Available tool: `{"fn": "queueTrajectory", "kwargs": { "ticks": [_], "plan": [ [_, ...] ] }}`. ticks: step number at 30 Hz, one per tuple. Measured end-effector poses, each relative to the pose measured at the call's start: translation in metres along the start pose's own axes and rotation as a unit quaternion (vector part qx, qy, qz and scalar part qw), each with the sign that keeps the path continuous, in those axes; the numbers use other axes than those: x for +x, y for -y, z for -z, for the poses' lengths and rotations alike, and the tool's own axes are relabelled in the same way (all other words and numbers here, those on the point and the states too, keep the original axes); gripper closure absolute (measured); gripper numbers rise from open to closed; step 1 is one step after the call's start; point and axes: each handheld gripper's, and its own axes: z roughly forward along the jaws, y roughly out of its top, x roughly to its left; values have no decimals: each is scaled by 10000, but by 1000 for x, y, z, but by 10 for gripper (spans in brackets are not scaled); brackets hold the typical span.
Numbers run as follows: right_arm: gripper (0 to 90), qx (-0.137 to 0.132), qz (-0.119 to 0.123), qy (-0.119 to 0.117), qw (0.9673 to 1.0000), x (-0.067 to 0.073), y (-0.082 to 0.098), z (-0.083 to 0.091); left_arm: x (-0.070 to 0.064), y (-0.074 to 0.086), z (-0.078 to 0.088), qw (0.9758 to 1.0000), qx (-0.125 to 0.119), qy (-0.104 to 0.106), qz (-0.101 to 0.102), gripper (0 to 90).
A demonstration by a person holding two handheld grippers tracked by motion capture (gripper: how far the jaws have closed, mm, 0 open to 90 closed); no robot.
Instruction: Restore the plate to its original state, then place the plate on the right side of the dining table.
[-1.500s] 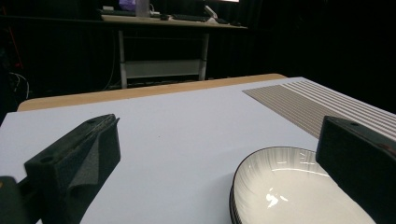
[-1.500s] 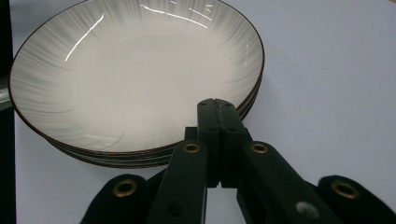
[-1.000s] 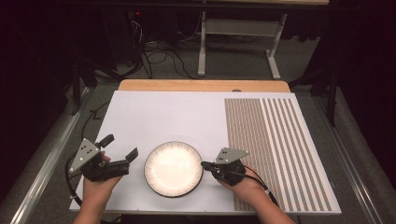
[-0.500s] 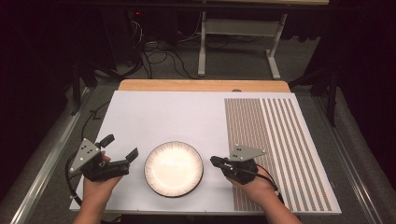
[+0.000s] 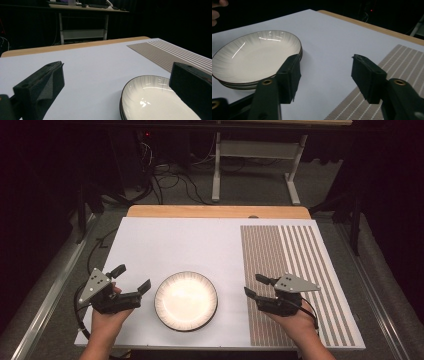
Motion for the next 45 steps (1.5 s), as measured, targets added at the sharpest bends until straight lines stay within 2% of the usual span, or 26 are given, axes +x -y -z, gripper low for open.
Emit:
{"fn": "queueTrajectory", "kwargs": {
  "ticks": [2,6,10,25,27,28,29,33,37,40,44,45],
  "plan": [
    [337,-105,-78,106,9999,-4,2,6,-2,0,-1,10000,42,19,-41,4],
    [191,-315,-206,174,9991,-9,4,13,-6,0,-1,9999,78,52,-92,0],
    [5,-327,-260,304,9987,-9,3,11,-10,-1,0,9999,77,65,-138,0],
    [6,-340,-156,408,9985,-9,3,12,-9,0,-6,9998,78,139,-108,0],
    [30,-323,-172,394,9986,-8,3,12,-8,0,-6,9998,65,148,-70,0],
    [52,-372,-64,423,9984,-8,3,12,-7,0,-6,9998,73,158,-67,0],
    [111,-359,-69,412,9985,-8,2,11,-7,1,-6,9998,74,160,-69,0],
    [211,-320,-38,350,9989,-4,2,10,-6,1,-5,9998,69,186,8,1],
    [339,-216,34,296,9993,0,1,8,-8,1,-4,9998,87,173,-60,3],
    [453,-263,64,233,9994,3,-1,6,-10,0,-3,9998,101,173,-95,4],
    [636,-204,181,172,9995,9,-4,2,-11,0,-4,9998,94,169,-109,4],
    [657,-175,194,183,9995,10,-5,2,-11,0,-4,9997,121,177,-115,4]
  ]
}}
